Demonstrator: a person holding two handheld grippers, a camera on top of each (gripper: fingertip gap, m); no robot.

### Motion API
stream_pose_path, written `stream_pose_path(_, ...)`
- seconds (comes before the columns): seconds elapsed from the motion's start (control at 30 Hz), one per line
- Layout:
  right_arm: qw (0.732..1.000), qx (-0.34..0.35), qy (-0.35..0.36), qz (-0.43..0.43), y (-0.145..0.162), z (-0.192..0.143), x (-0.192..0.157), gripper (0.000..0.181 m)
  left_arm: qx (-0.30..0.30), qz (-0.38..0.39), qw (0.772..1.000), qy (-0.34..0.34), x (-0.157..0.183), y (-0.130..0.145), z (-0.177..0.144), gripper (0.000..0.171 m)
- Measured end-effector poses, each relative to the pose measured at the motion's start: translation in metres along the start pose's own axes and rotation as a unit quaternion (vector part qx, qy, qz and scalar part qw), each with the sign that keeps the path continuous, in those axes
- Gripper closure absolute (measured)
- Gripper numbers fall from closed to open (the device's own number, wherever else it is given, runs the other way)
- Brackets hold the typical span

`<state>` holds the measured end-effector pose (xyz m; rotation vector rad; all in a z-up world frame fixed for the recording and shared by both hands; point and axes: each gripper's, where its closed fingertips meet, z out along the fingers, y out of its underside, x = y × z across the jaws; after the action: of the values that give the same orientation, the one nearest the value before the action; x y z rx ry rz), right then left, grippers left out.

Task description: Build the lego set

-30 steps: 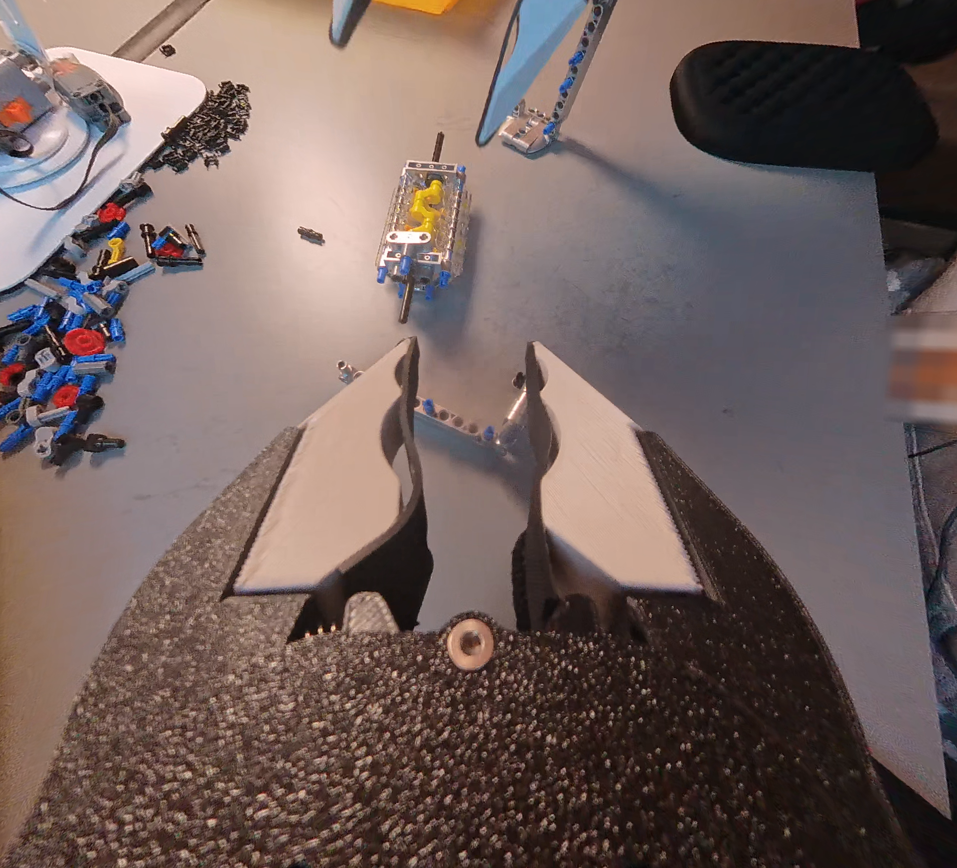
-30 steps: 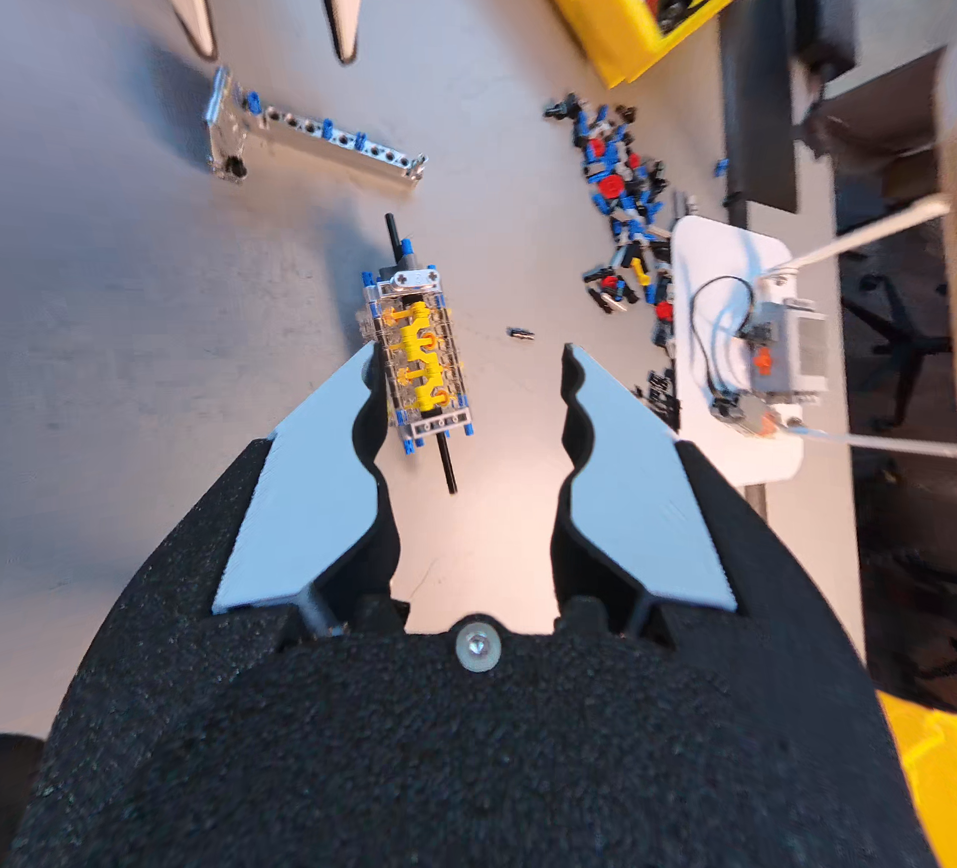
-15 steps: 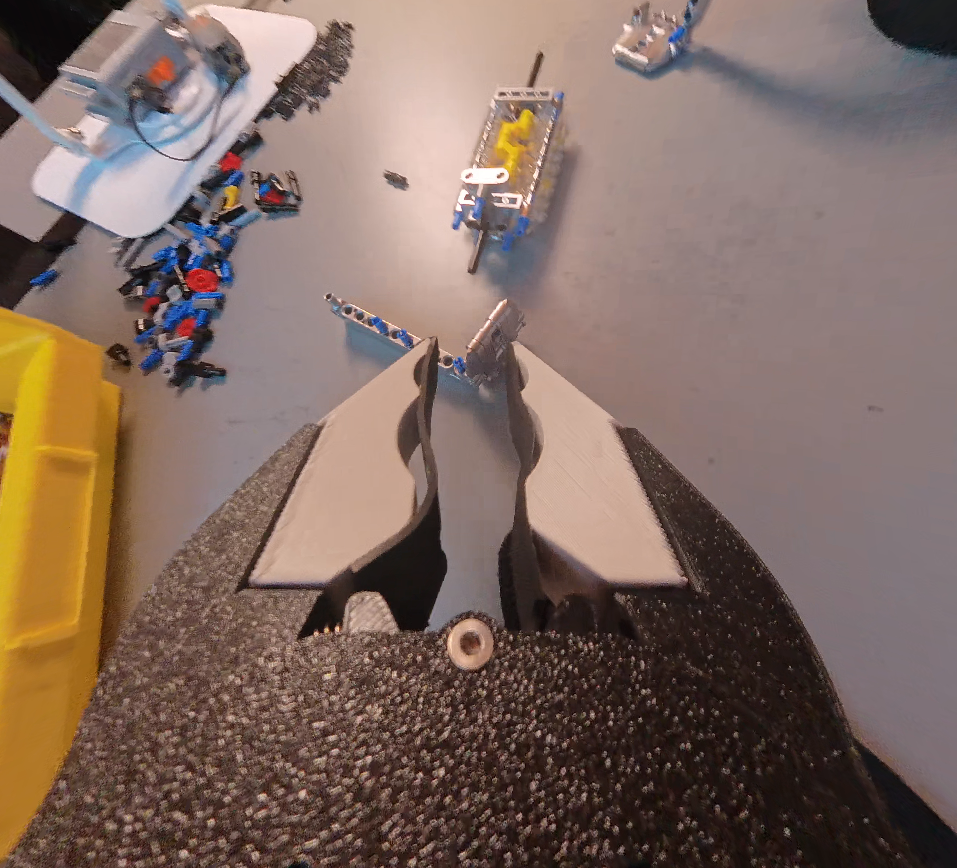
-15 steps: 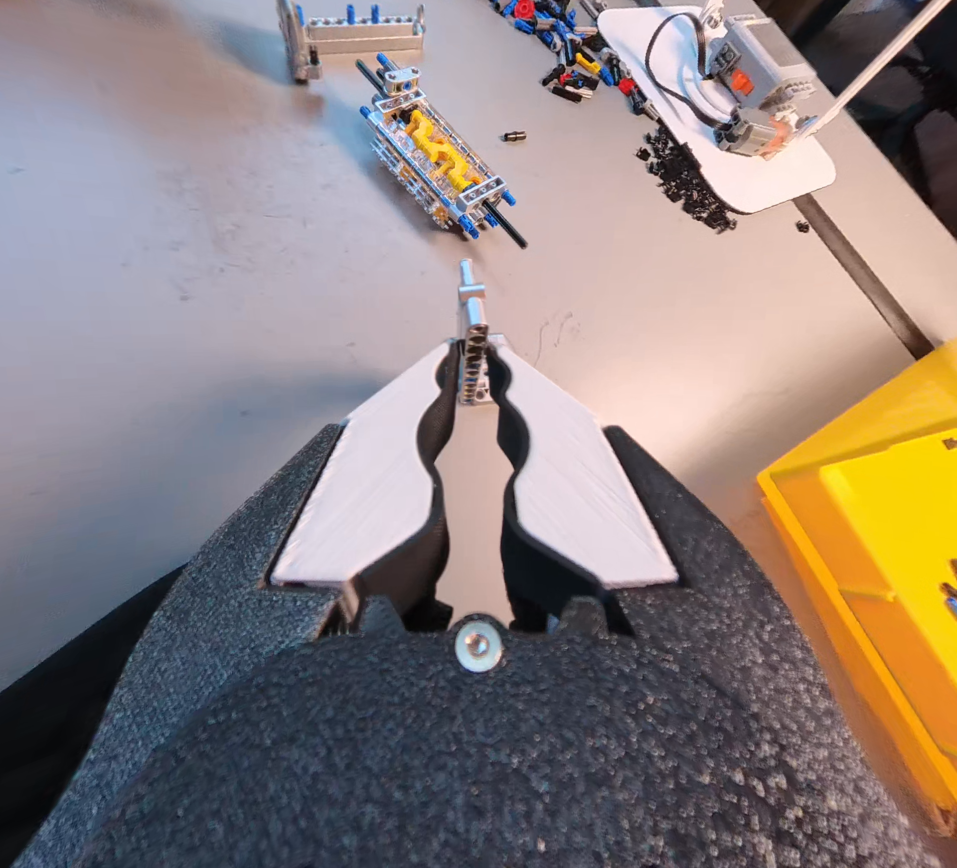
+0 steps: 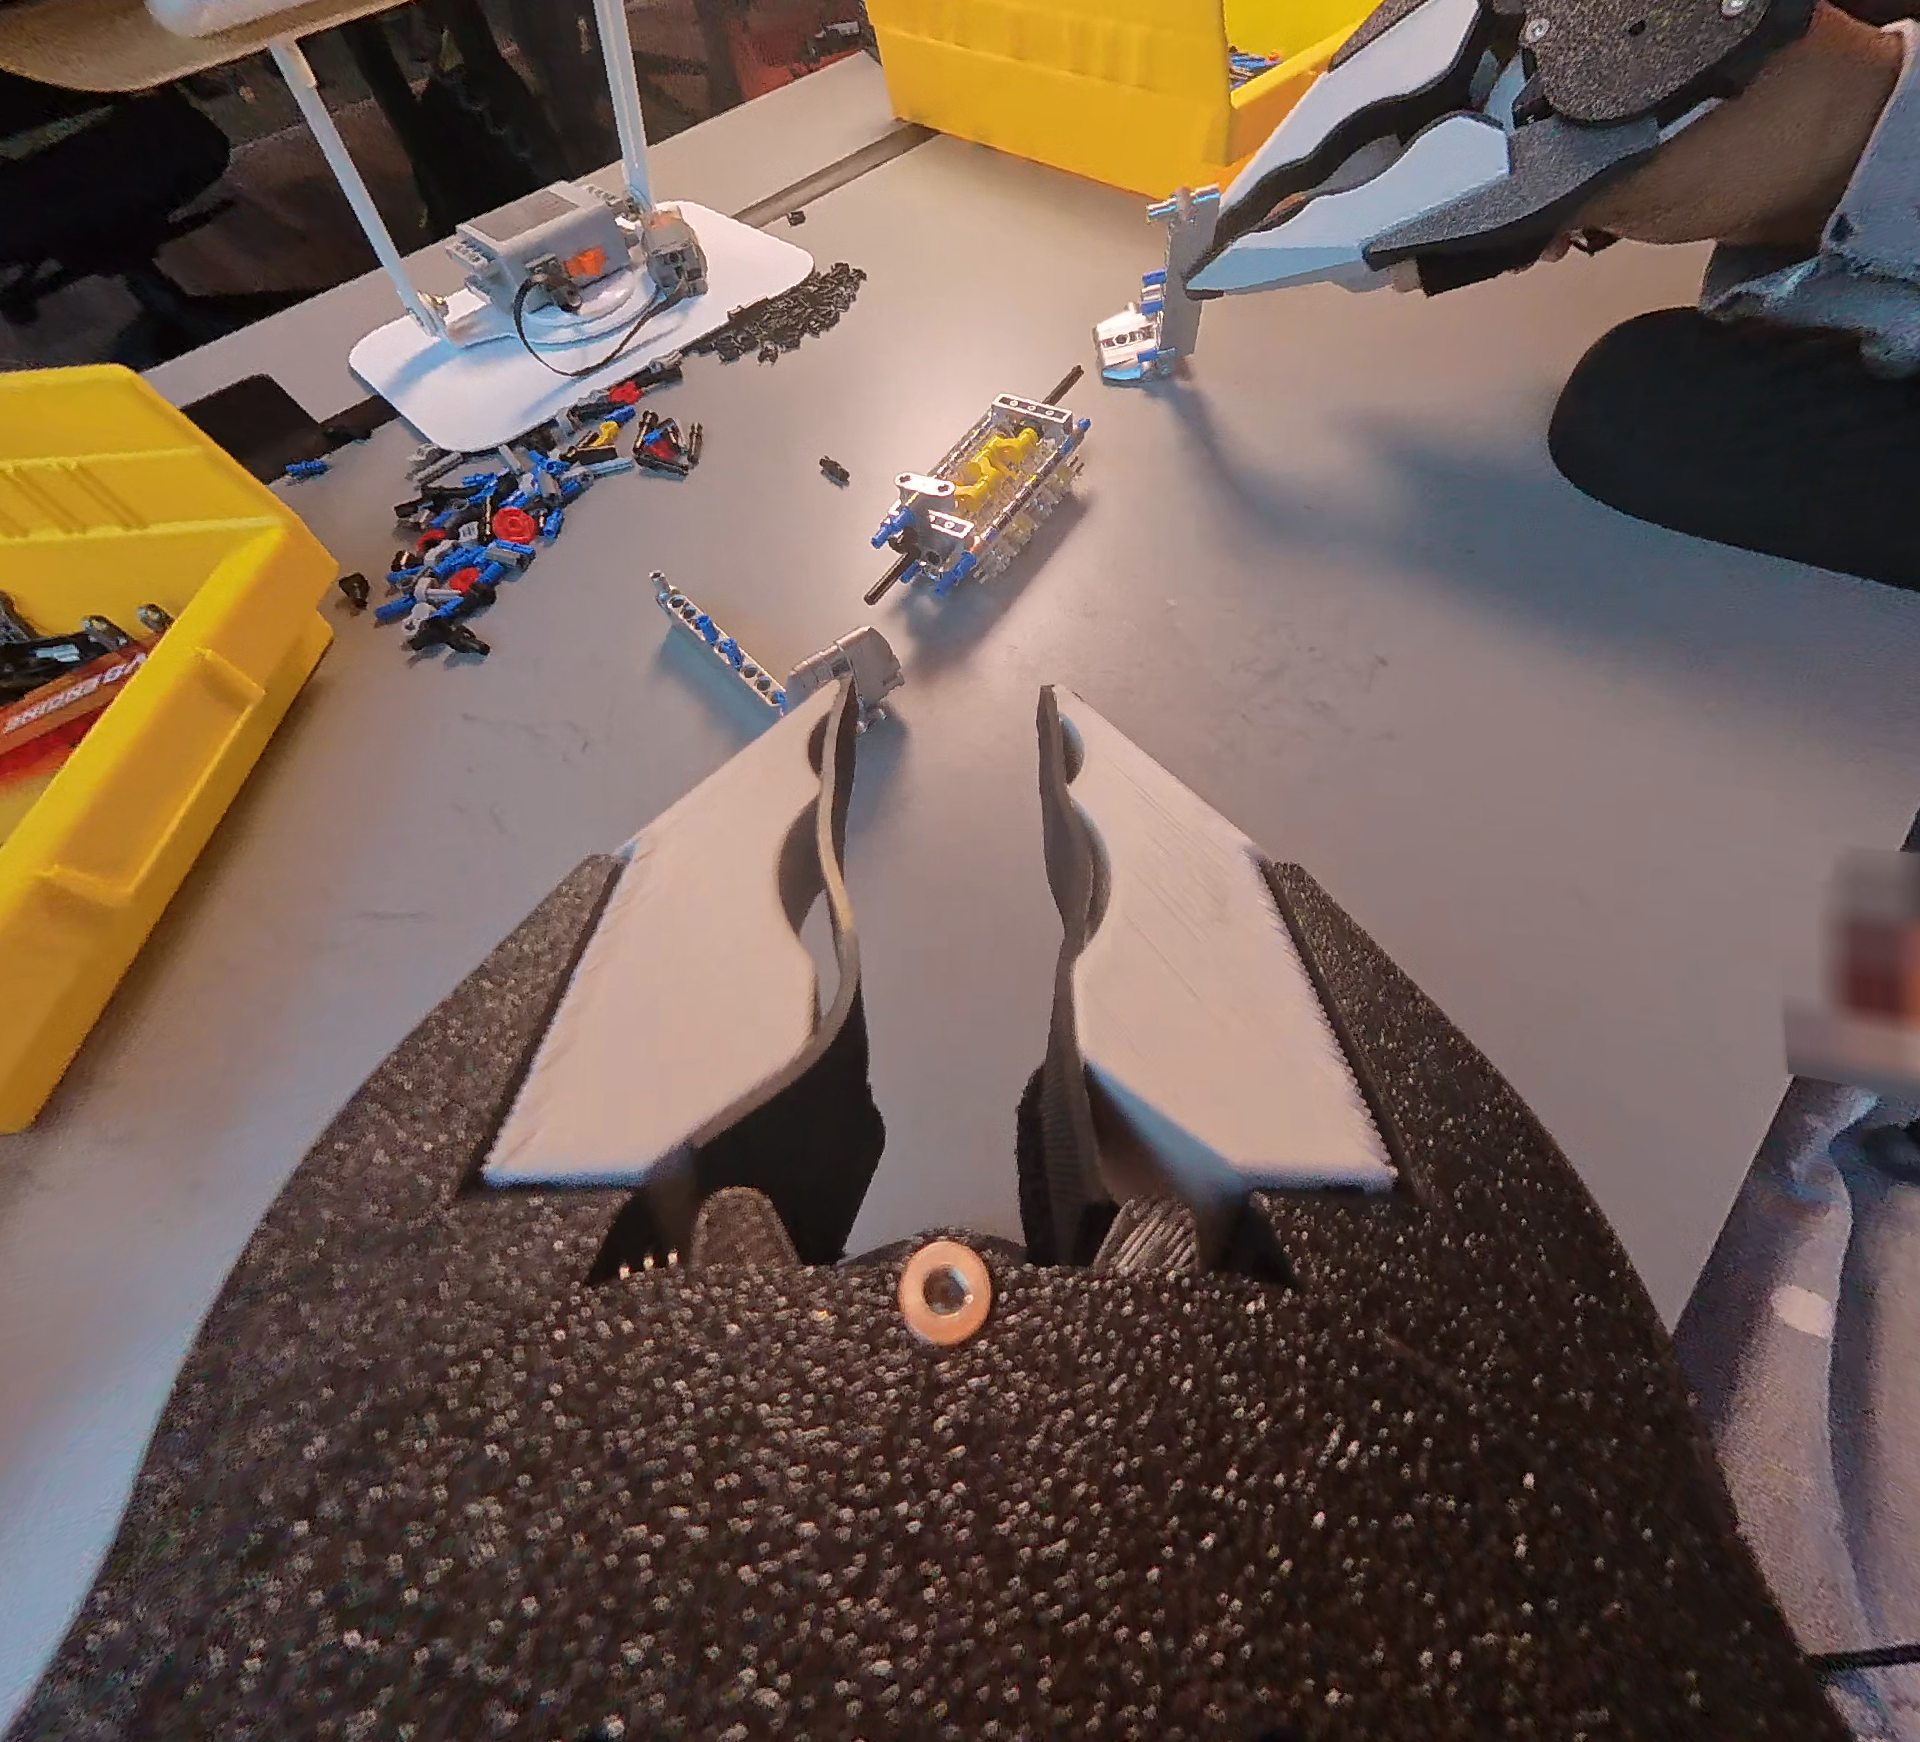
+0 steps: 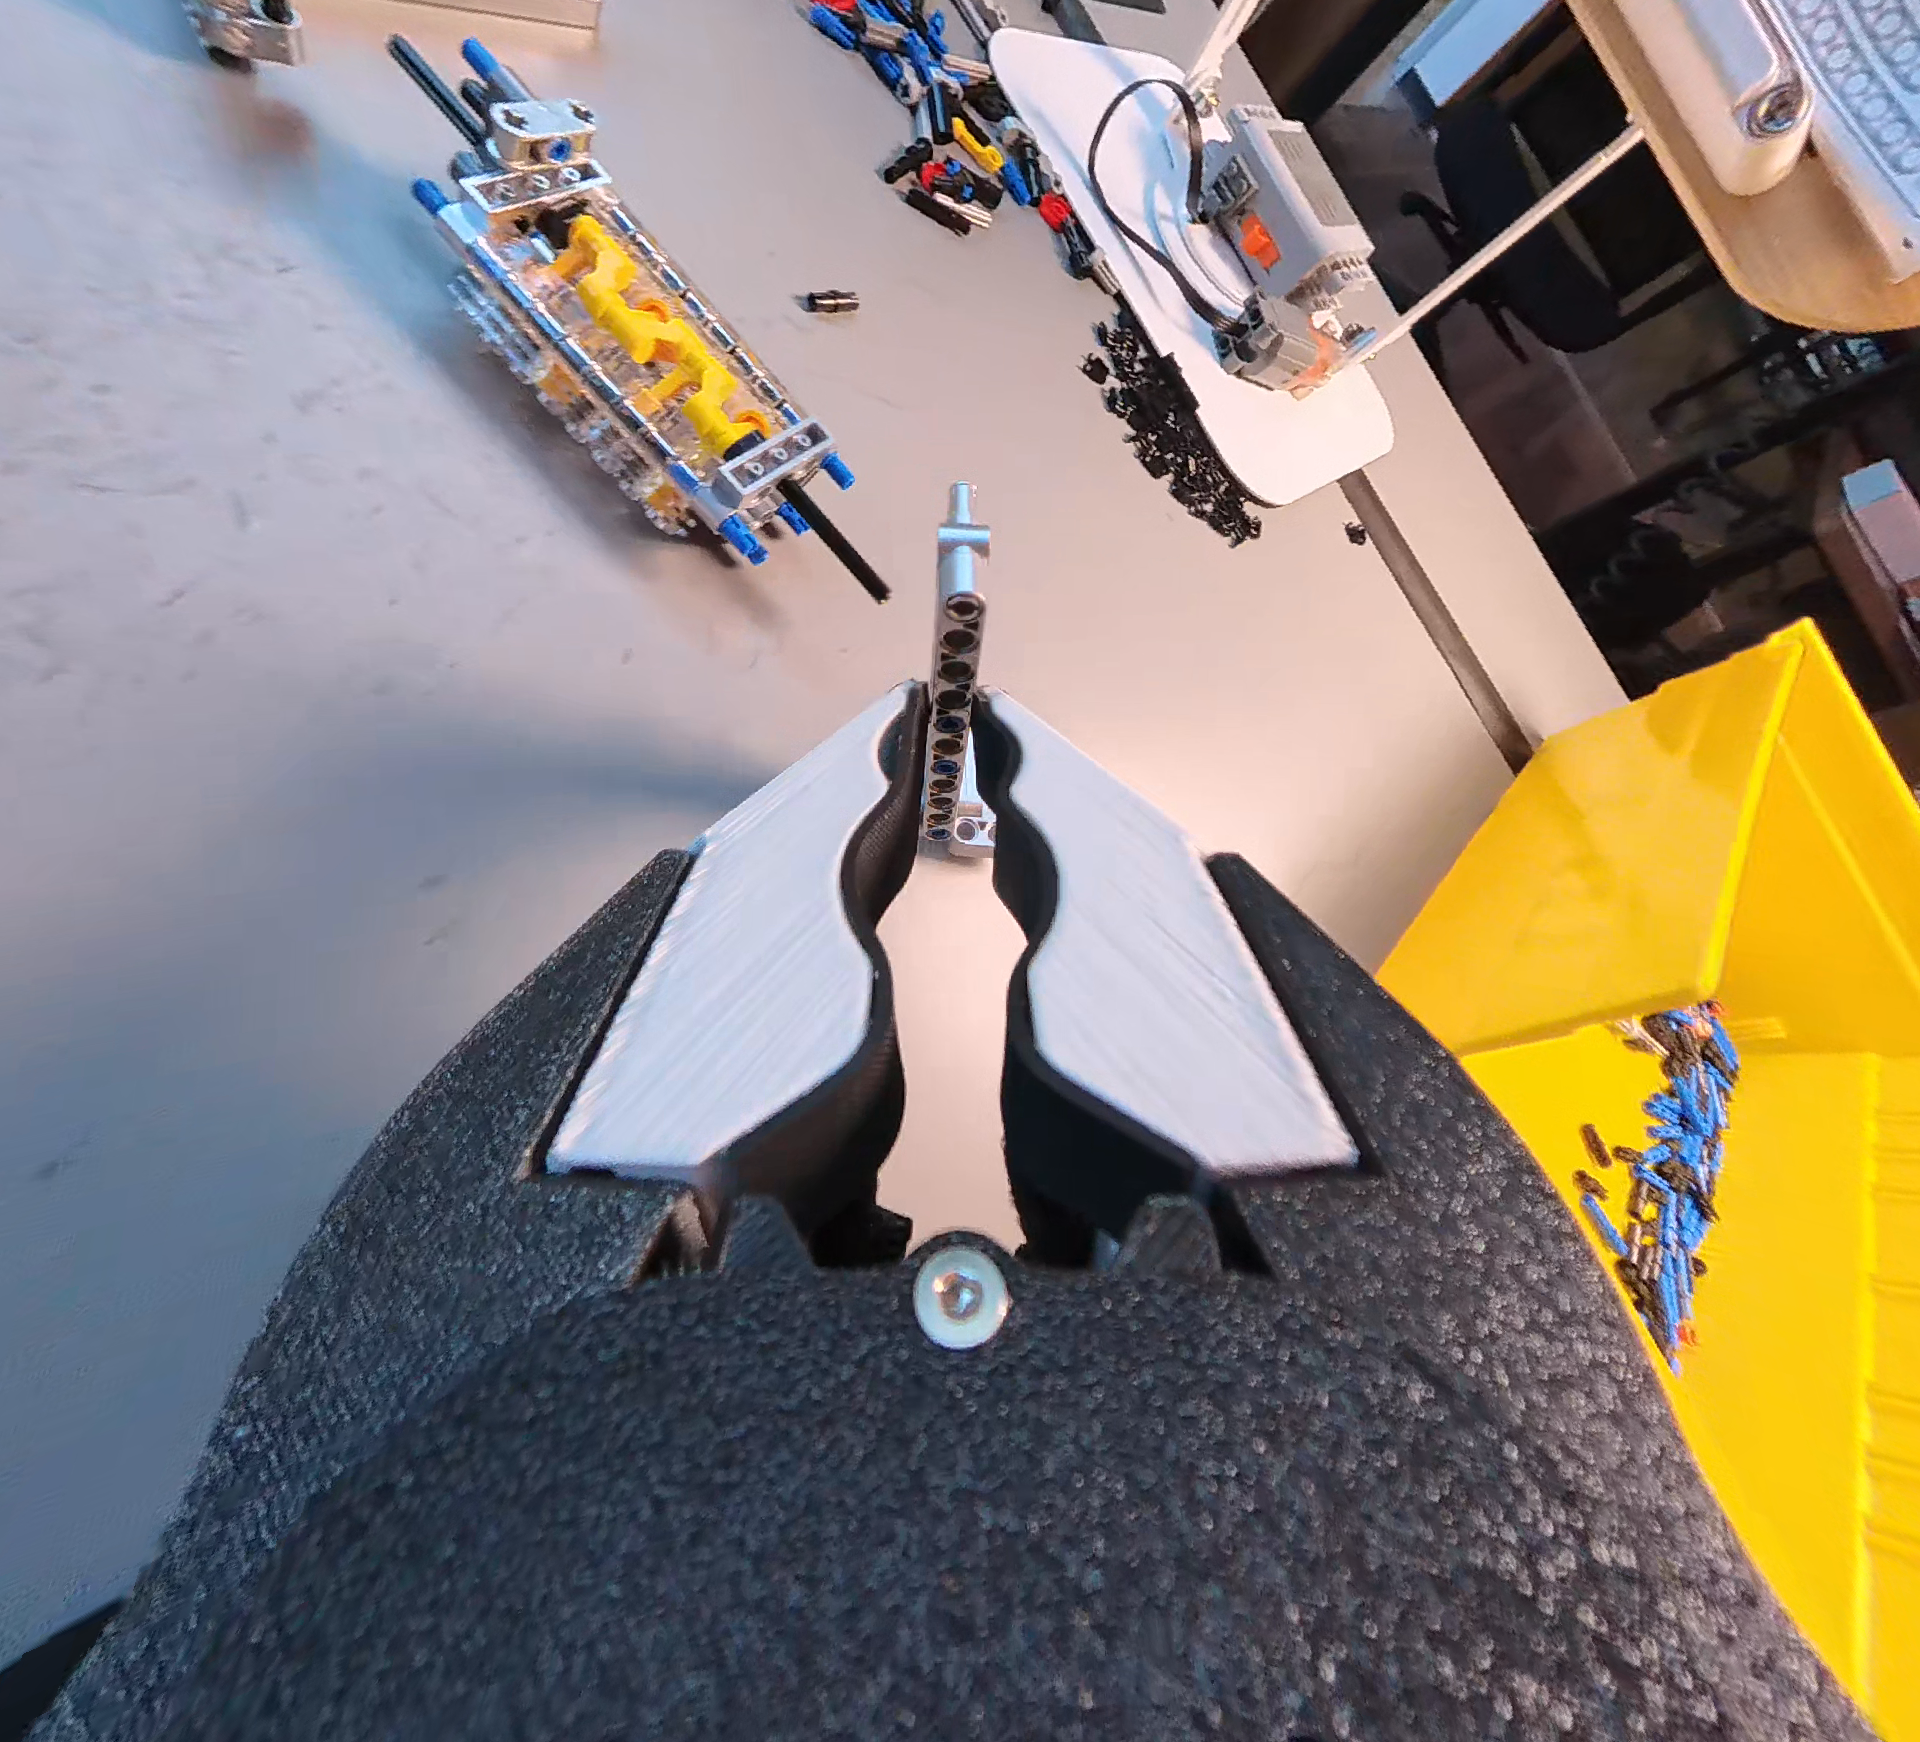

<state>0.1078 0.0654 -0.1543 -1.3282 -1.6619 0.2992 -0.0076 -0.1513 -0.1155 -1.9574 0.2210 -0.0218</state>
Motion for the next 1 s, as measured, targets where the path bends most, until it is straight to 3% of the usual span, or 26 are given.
stream_pose_path(0.17,1.0,-0.004,0.017,0.014,0.002,0.006,0.007,0.171,0.01,-0.045,0.999,0.0,-0.002,0.008,-0.001,0.135)
stream_pose_path(0.43,0.998,0.014,0.039,0.045,-0.008,-0.017,0.011,0.134,0.024,-0.074,0.997,-0.014,-0.005,0.013,-0.007,0.132)
stream_pose_path(0.63,0.994,0.039,0.059,0.083,-0.024,-0.053,0.009,0.114,0.039,-0.076,0.996,-0.035,-0.005,0.007,-0.02,0.127)
stream_pose_path(0.8,0.973,0.116,0.075,0.187,-0.041,-0.106,-0.002,0.098,0.084,-0.093,0.988,-0.091,-0.012,-0.004,-0.045,0.113)
stream_pose_path(1.0,0.95,0.104,0.053,0.289,-0.008,-0.15,-0.048,0.064,0.095,-0.116,0.979,-0.14,-0.009,0.004,-0.072,0.092)
